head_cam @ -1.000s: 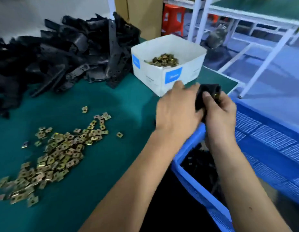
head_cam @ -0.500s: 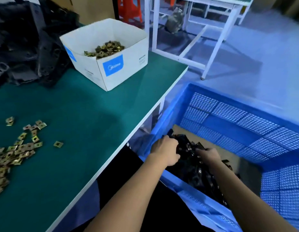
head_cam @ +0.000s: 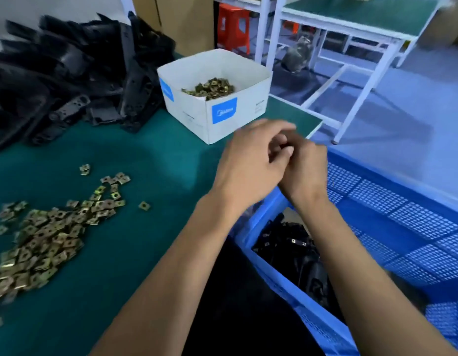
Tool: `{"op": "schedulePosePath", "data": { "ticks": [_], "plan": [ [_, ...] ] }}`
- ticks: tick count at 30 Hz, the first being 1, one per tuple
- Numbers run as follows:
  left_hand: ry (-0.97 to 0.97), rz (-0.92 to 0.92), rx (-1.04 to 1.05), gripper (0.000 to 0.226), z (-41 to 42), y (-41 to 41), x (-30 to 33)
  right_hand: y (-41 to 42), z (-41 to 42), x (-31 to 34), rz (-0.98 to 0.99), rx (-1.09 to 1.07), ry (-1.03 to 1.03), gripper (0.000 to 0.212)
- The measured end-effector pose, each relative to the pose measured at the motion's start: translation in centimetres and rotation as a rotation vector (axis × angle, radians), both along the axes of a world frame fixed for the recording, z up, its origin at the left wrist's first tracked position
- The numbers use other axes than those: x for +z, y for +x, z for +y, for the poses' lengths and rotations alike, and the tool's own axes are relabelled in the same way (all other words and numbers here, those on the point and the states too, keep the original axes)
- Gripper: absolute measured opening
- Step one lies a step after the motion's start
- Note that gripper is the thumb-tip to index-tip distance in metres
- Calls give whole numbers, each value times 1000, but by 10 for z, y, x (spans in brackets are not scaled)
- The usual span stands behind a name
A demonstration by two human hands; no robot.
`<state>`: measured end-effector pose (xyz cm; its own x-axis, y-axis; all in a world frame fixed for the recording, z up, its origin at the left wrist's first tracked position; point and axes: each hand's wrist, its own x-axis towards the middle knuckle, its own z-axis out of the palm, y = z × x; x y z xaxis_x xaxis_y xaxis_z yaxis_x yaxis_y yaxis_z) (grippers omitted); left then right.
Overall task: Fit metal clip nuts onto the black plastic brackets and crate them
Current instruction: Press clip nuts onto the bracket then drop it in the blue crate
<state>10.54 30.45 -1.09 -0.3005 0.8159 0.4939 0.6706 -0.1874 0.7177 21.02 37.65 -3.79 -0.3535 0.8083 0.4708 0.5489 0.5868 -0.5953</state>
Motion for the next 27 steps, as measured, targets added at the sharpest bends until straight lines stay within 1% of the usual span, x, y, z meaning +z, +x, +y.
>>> {"op": "schedulePosePath", "data": {
  "ticks": [1,3,4,6,8,9,11,14,15,17,19,21,23,25,27],
  "plan": [
    [63,-23,40,33,-14,-16,11,-17,-9,12,6,53,48,12],
    [155,-37,161,30,-50,-55,26,-60,-35,31,-10,187,78,24],
    [175,-24,253,29,-71,-77,28,-86,-50,37,-33,275,79,27],
    [155,-18,471,26,-109,-114,25,-129,-78,44,-129,446,71,23],
    [110,-2,728,23,-155,-151,17,-175,-114,47,-270,634,69,18],
    [87,25,860,23,-182,-170,11,-197,-137,48,-332,740,78,19],
    [52,80,1086,26,-226,-200,1,-230,-176,50,-396,922,105,20],
    [4,89,1378,31,-295,-242,-13,-270,-232,46,-501,1165,194,28],
    [-22,97,1431,33,-314,-253,-16,-279,-245,44,-557,1246,219,32],
    [-143,135,1462,37,-341,-269,-23,-292,-263,41,-692,1370,238,42],
    [-286,162,1452,43,-356,-280,-30,-301,-272,36,-764,1441,201,43],
    [-366,135,1457,49,-356,-284,-33,-307,-273,32,-747,1481,111,33],
    [-445,132,1490,53,-350,-285,-34,-311,-273,29,-734,1501,70,22],
    [-484,142,1527,54,-346,-286,-34,-312,-274,25,-731,1508,59,18],
    [-477,144,1555,53,-347,-286,-33,-310,-275,20,-704,1507,42,19]
  ]
}}
